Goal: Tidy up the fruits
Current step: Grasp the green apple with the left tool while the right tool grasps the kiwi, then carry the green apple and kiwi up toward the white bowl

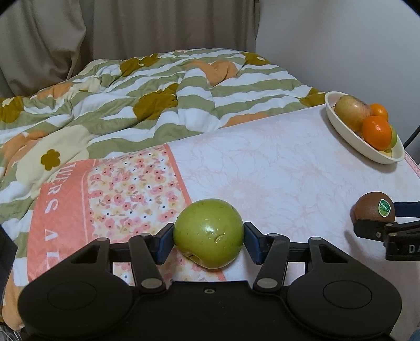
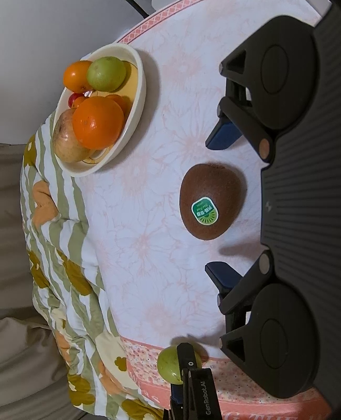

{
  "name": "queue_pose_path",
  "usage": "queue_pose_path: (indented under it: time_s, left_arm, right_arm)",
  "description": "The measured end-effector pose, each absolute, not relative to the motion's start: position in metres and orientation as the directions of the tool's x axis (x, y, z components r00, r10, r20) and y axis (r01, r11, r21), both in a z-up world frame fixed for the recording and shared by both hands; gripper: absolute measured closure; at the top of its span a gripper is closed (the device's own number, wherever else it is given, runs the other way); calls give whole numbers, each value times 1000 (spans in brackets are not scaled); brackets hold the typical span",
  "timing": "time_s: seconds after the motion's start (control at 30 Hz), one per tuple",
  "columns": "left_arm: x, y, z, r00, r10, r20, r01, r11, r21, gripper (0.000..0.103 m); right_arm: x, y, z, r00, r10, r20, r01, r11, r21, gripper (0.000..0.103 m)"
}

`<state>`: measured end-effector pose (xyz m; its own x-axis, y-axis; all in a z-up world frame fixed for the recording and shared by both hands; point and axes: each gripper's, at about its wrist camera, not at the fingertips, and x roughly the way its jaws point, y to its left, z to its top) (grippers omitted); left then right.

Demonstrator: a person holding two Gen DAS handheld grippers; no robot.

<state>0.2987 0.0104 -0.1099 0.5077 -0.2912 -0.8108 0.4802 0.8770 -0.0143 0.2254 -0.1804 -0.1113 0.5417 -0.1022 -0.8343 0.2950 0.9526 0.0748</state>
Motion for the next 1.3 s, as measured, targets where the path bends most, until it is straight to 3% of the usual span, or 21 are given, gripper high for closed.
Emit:
queue_pose_path:
  time_s: [0.2, 0.37, 1.3]
  left_arm:
    - [292, 15, -109, 507, -289, -812, 470, 882, -20, 43]
    - [287, 20, -109, 506, -287, -813, 458, 888, -29, 43]
    - [221, -11, -33, 619, -328, -714, 413, 909, -59, 43]
  right_arm:
    - [233, -178, -118, 539, -123, -833, 307, 950, 59, 5]
    - [234, -177, -121, 536, -154, -830, 313, 950, 26, 22]
    - [172, -220, -29, 670, -109, -734, 273, 956, 108, 23]
